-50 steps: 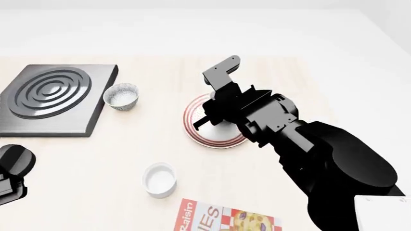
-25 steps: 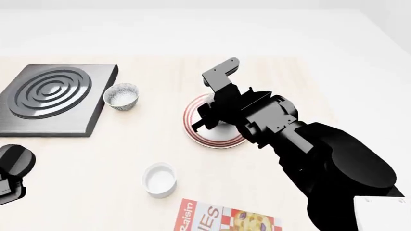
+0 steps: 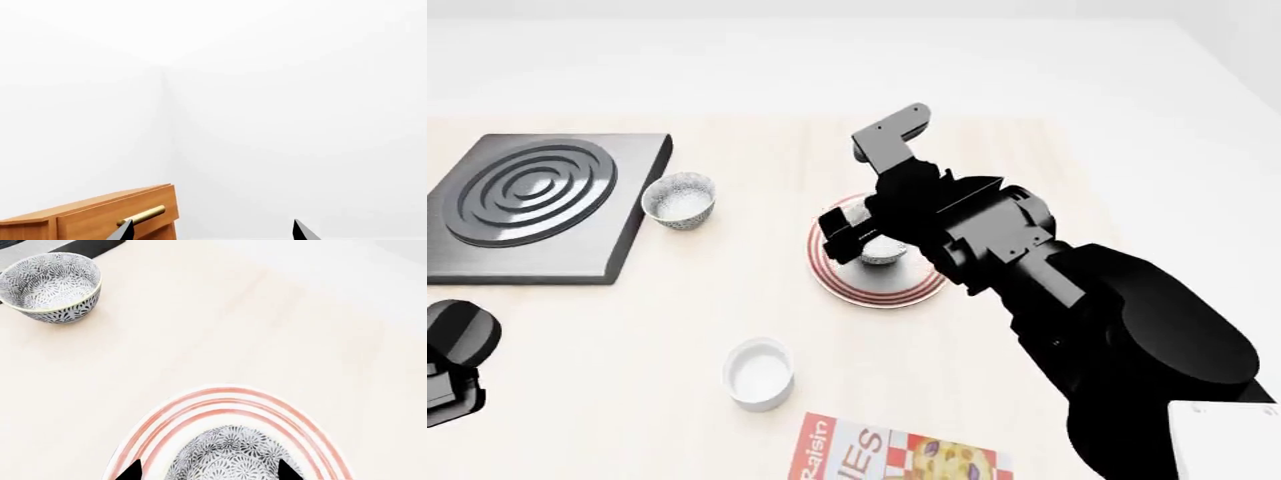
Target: Pick the akita bowl next to the cookies box and place it on the plate.
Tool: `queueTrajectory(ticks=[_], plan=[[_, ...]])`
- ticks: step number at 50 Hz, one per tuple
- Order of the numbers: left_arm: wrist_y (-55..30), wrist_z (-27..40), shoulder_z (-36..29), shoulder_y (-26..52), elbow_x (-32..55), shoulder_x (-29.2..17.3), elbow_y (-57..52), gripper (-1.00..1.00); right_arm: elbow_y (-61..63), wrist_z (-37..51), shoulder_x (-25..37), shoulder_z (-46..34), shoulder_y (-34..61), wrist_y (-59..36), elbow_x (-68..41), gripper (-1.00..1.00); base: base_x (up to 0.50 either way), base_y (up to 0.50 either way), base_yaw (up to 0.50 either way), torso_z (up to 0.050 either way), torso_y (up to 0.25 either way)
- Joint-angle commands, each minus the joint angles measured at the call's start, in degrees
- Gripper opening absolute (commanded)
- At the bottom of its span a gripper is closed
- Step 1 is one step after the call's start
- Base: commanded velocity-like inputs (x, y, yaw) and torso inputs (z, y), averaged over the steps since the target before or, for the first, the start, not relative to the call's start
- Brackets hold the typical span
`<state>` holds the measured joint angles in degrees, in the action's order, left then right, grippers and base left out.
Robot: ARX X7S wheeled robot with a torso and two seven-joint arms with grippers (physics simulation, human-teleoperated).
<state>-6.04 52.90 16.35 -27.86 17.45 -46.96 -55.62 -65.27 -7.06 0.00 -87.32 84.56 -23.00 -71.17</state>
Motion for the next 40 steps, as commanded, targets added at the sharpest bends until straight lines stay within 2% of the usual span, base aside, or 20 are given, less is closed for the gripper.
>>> queueTrajectory(ticks=[1, 12, 14, 17, 18, 23, 24, 27, 28, 33, 34, 35, 36, 38, 40], plan=[[-0.28, -0.05, -0.01, 0.20, 0.13, -0.05, -0.16, 1.00, -1.06, -1.43, 0.00, 0.18, 2.37, 0.83, -0.78, 1.00, 0.00, 0.00, 0.00, 0.000, 0.000], [-0.26, -0.13, 0.15, 0.14, 0.18, 0.00, -0.11, 1.00, -3.72, -6.24, 0.04, 1.40, 11.21, 3.42, -3.54, 1.00, 0.00, 0.00, 0.00, 0.000, 0.000], [-0.13, -0.16, 0.45, -0.05, 0.28, 0.09, -0.08, 1.00, -0.94, -5.81, 2.04, 2.22, 12.96, 4.13, -4.02, 1.00, 0.00, 0.00, 0.00, 0.000, 0.000], [0.13, -0.23, 1.01, -0.45, 0.40, 0.27, -0.01, 1.00, 19.80, 3.26, 13.59, 2.61, 15.81, 2.05, -4.69, 1.00, 0.00, 0.00, 0.00, 0.000, 0.000], [-0.18, -0.16, 0.84, -0.29, 0.35, 0.18, -0.03, 1.00, 28.39, 6.99, 19.28, 3.90, 17.36, 1.40, -5.99, 1.00, 0.00, 0.00, 0.00, 0.000, 0.000], [-0.49, -0.12, 0.56, -0.14, 0.16, 0.10, -0.25, 1.00, 50.27, 15.72, 33.04, 6.98, 20.27, 0.67, -8.54, 1.00, 0.00, 0.00, 0.00, 0.000, 0.000], [-0.49, -0.15, 0.70, -0.32, 0.13, 0.12, -0.30, 1.00, 58.86, 20.65, 39.19, 8.35, 21.34, -0.53, -10.84, 1.00, 0.00, 0.00, 0.00, 0.000, 0.000], [-0.43, -0.19, 1.13, -0.67, 0.18, 0.19, -0.40, 1.00, 68.87, 26.56, 46.15, 9.13, 21.51, -1.39, -12.43, 1.00, 0.00, 0.00, 0.00, 0.000, 0.000], [-0.61, -0.13, 0.86, -0.48, 0.07, 0.17, -0.32, 1.00, 76.10, 30.53, 51.61, 10.13, 21.50, -1.03, -13.49, 1.00, 0.00, 0.00, 0.00, 0.000, 0.000], [-0.87, -0.12, 0.26, -0.11, -0.10, 0.04, -0.48, 1.00, 91.78, 36.33, 66.54, 15.11, 20.20, 5.63, -19.49, 1.00, 0.00, 0.00, 0.00, 0.000, 0.000], [-0.89, -0.11, 0.21, -0.11, -0.18, 0.04, -0.48, 1.00, 96.44, 38.07, 72.17, 16.76, 19.91, 8.99, -21.58, 1.00, 0.00, 0.00, 0.00, 0.000, 0.000], [-0.86, -0.15, 0.27, -0.17, -0.15, 0.01, -0.56, 1.00, 98.63, 39.18, 74.69, 17.31, 19.69, 10.43, -21.27, 1.00, 0.00, 0.00, 0.00, 0.000, 0.000], [-0.96, -0.11, 0.33, -0.16, -0.11, -0.02, -0.63, 1.00, 100.01, 39.45, 76.40, 17.69, 19.55, 11.42, -21.77, 1.00, 0.00, 0.00, 0.00, 0.000, 0.000], [-0.84, -0.14, 0.48, -0.32, -0.11, 0.01, -0.65, 1.00, 105.62, 40.51, 84.35, 19.37, 20.02, 15.47, -22.42, 1.00, 0.00, 0.00, 0.00, 0.000, 0.000], [-0.84, -0.12, 0.36, -0.26, -0.20, 0.03, -0.57, 1.00, 107.82, 39.77, 88.23, 20.18, 20.45, 18.27, -24.57, 1.00, 0.00, 0.00, 0.00, 0.000, 0.000]])
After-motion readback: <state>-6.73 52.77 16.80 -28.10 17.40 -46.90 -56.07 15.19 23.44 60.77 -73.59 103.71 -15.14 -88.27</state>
